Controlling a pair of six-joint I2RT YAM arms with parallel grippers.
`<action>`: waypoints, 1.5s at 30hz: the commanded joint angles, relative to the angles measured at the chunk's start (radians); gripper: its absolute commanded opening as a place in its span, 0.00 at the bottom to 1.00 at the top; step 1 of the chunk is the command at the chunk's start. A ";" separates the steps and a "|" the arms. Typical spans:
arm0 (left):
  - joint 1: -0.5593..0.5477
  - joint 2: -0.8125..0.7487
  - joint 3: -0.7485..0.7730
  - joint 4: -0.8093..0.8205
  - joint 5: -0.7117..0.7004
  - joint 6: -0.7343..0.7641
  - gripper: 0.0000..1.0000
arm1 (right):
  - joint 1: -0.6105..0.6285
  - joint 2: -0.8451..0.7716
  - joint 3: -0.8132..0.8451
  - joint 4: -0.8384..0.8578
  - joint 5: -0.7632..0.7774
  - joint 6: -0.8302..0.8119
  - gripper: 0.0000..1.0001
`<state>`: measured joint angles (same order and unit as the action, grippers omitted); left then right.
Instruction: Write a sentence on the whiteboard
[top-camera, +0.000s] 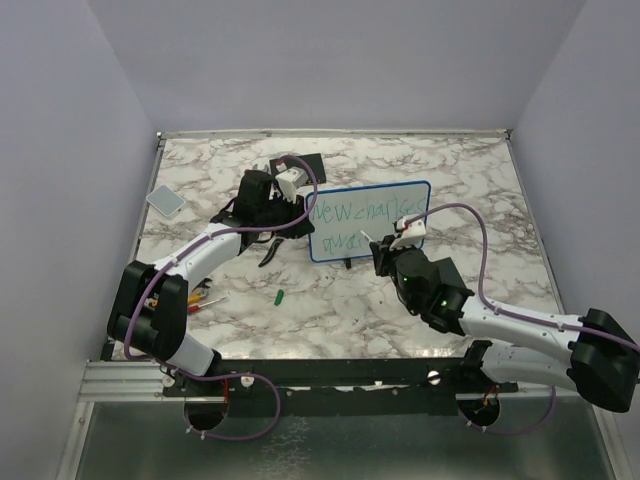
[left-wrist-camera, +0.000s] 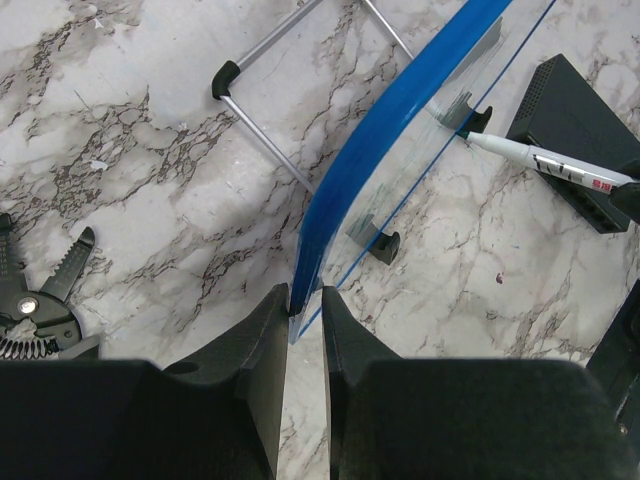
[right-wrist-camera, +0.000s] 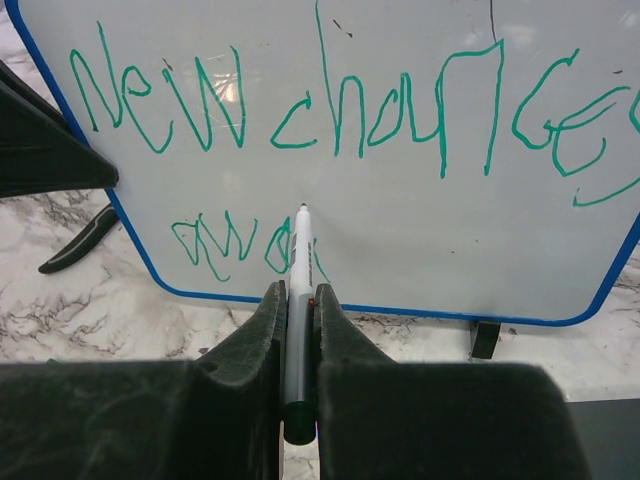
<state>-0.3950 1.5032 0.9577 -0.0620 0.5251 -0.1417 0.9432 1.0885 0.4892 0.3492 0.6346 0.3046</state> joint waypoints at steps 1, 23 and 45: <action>-0.006 -0.029 0.015 0.002 -0.001 -0.004 0.20 | -0.002 0.016 0.028 0.031 0.042 -0.015 0.01; -0.005 -0.035 0.013 0.002 -0.002 -0.004 0.20 | -0.003 -0.116 -0.039 -0.066 0.009 0.012 0.01; -0.005 -0.049 0.004 0.002 -0.007 -0.006 0.20 | -0.004 -0.011 -0.068 0.014 -0.003 0.022 0.01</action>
<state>-0.3950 1.4902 0.9577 -0.0620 0.5251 -0.1417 0.9432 1.0626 0.4232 0.3145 0.6392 0.3355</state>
